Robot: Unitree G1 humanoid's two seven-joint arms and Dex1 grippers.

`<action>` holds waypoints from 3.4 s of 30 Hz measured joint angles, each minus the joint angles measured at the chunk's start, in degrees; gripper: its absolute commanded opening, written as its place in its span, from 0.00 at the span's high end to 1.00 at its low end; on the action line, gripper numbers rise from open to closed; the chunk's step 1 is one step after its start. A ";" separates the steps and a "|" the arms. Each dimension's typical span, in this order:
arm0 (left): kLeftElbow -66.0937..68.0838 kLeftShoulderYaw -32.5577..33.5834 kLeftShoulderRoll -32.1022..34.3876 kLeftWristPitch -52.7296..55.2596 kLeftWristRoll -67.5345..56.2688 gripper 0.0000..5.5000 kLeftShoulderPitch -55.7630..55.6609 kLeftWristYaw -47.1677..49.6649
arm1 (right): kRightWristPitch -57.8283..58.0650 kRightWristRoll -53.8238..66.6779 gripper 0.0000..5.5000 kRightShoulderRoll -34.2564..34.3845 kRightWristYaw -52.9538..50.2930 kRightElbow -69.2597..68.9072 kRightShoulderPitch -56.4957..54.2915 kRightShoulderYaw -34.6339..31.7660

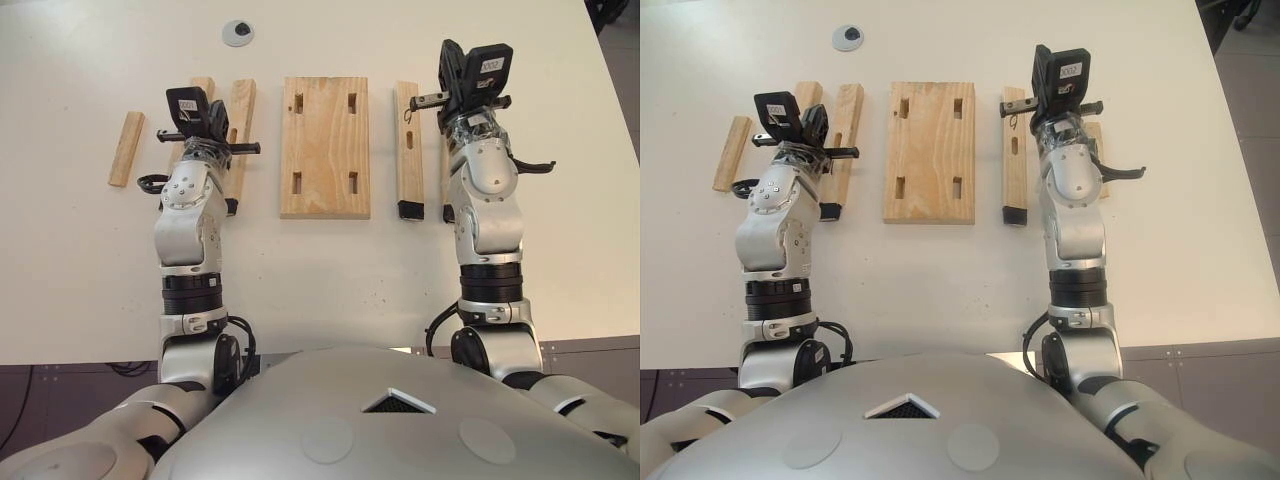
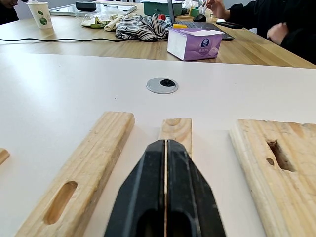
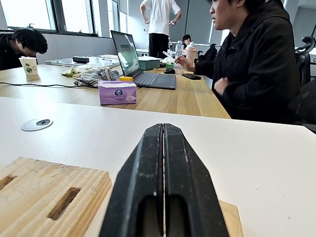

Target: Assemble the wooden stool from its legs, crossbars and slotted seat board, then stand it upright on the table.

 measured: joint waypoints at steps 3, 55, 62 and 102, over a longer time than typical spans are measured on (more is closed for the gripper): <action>0.00 -0.02 -0.06 0.03 0.00 0.99 0.00 0.02 | 0.09 0.03 1.00 -0.03 0.00 0.15 0.00 0.06; -6.63 2.45 30.38 29.87 -9.26 0.58 10.70 -26.00 | 0.86 0.01 1.00 -0.06 -0.18 -0.43 1.63 0.14; -6.03 1.34 31.44 29.90 -9.05 0.43 11.29 -26.20 | 0.86 0.00 1.00 -0.05 -0.16 -0.38 1.66 0.32; -27.85 2.77 14.72 16.98 -48.86 0.64 3.02 -30.90 | 55.76 72.84 0.36 -7.18 20.16 -3.58 -22.59 -19.89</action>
